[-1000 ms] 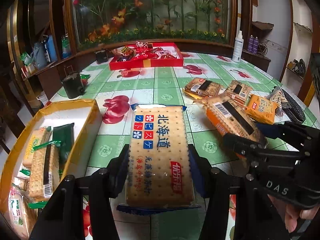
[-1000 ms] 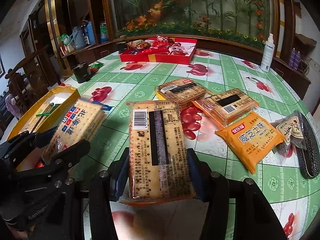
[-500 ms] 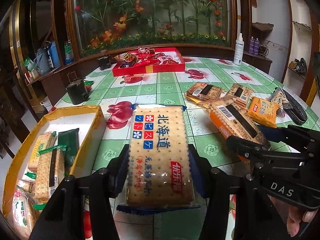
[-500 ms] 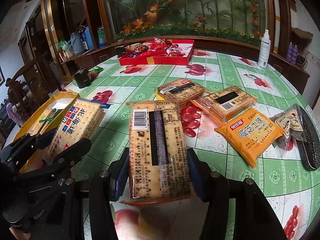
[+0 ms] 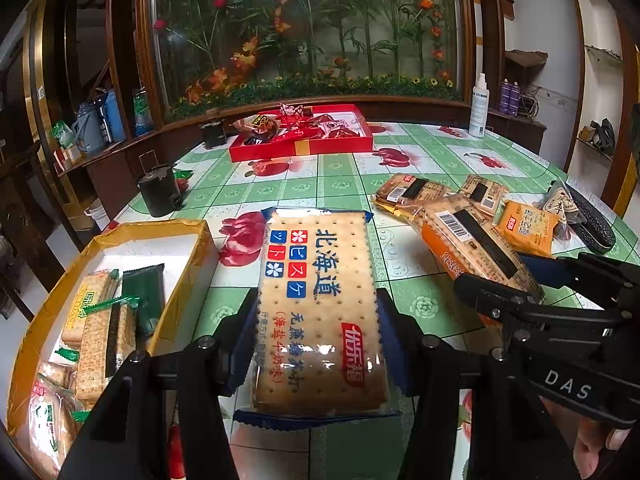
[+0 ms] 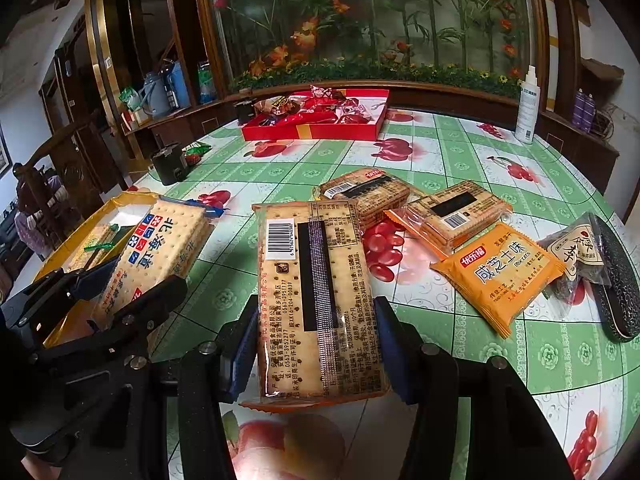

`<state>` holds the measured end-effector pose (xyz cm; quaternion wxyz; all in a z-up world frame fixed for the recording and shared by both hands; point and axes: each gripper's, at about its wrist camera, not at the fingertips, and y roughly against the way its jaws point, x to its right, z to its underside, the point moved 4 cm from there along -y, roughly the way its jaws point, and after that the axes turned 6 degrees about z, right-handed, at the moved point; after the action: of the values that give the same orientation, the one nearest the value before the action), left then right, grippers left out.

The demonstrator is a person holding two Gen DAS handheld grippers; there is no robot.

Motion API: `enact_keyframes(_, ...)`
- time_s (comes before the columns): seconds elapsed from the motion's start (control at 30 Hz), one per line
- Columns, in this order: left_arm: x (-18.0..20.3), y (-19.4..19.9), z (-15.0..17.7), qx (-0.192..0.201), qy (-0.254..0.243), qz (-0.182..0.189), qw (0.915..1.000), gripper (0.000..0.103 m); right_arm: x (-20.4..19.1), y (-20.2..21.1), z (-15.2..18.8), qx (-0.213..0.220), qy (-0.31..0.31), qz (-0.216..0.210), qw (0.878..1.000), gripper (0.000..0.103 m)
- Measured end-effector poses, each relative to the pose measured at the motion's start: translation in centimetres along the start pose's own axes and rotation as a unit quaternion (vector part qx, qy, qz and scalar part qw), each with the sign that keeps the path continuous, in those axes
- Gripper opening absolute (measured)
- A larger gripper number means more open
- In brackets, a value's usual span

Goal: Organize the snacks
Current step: 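Carry the blue-lettered pack with the left tool toward the tray while the right carries the brown pack, then lower the blue-lettered pack into the tray with the left tool while the right lowers the brown pack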

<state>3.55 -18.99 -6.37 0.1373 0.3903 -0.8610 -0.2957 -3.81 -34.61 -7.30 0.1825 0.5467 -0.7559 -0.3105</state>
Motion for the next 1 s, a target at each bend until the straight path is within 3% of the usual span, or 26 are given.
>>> enact_keyframes(0.3, 0.3, 1.9, -0.3, 0.03, 0.01, 0.026, 0.9992, 0.054, 0.3, 1.4, 0.1, 0.019, -0.026, 0.011, 0.999, 0.059)
enact_keyframes(0.6, -2.5, 6.1, 0.0, 0.012, 0.038, 0.063, 0.9972, 0.054, -2.4, 3.4, 1.2, 0.003, -0.041, -0.019, 0.999, 0.059)
enact_keyframes(0.83, -9.5, 9.4, 0.0, 0.009, 0.094, 0.036, 0.9949, 0.054, -9.4, 4.3, -1.3, 0.008, 0.008, -0.072, 0.997, 0.059)
enact_keyframes(1.0, -15.8, 9.8, 1.3, 0.002, 0.131, -0.028, 0.991, 0.054, -15.0, 3.1, -2.9, -0.004, 0.039, -0.103, 0.994, 0.059)
